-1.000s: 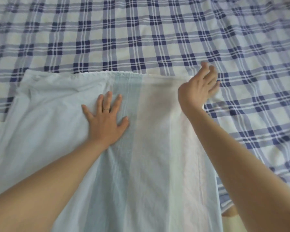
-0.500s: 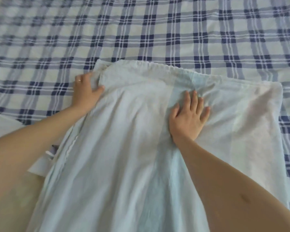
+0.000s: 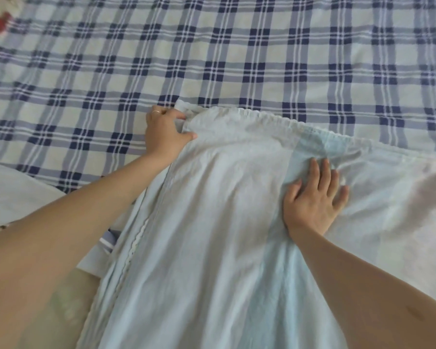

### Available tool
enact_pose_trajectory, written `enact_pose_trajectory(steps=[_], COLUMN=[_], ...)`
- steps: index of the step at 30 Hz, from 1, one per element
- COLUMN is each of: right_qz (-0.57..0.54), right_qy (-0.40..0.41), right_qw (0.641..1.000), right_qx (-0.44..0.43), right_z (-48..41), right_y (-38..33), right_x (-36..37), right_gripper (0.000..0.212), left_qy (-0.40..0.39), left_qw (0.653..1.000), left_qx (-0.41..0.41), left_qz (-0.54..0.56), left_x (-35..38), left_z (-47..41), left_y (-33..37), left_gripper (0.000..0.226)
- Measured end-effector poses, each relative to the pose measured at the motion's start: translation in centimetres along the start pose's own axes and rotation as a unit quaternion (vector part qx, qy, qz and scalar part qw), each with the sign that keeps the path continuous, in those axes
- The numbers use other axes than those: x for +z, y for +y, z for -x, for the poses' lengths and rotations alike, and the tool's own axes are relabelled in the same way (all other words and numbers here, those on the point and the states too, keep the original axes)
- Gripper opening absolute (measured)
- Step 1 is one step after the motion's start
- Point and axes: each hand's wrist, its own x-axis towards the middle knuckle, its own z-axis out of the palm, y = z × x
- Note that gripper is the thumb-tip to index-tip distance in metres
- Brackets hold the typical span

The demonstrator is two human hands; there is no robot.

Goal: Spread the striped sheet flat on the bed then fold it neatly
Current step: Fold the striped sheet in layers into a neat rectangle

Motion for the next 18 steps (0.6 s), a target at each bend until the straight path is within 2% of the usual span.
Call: enact_pose_trajectory(steps=[2,4,6,8,10,11,14,18], right_qz=[0.002,0.002,0.007,0.007,0.008,0.008,0.006,0.009], right_qy=[0.000,-0.001,0.001,0.003,0.008,0.011,0.013,0.014], right_qw=[1.000,1.000,1.000,1.000,1.000,1.000,1.000,1.000], right_qx=[0.002,0.004,0.005,0.005,0.004,0.004,0.004,0.001], right_z=[-0.1,-0.1,-0.1,-0.2,-0.1,-0.2,-0.2,-0.2], right_y=[-0.2,-0.2,-0.2,-0.2,-0.2,-0.2,-0.2,-0.3], right_x=[-0.1,-0.1,0.1,0.1,0.2,0.2,0.1,0.1], right_gripper=[0.062,0.063,0.063,0.064,0.064,0.064,0.064,0.062], left_qy=[-0.040,-0.117,-0.155,-0.163,-0.157,-0.158,-0.169,-0.071], left_qw=[0.998,0.990,0.983,0.977,0.975,0.980,0.980,0.960], left_qx=[0.008,-0.027,-0.044,0.002,0.054,0.055,-0.027,-0.113], left_qz=[-0.040,-0.070,-0.088,-0.139,-0.148,-0.104,0.105,0.248], left_x=[-0.2,-0.6,-1.1,-1.5,-1.3,-1.2,-1.8,-2.5], left_z=[-0.6,-1.3,-2.0,-2.3,-2.4,-2.4,-2.4,-4.4], left_y=[0.0,-0.1,-0.2,0.1,0.5,0.8,1.7,1.3], left_gripper=[0.058,0.071,0.063,0.045,0.046,0.048,0.047,0.048])
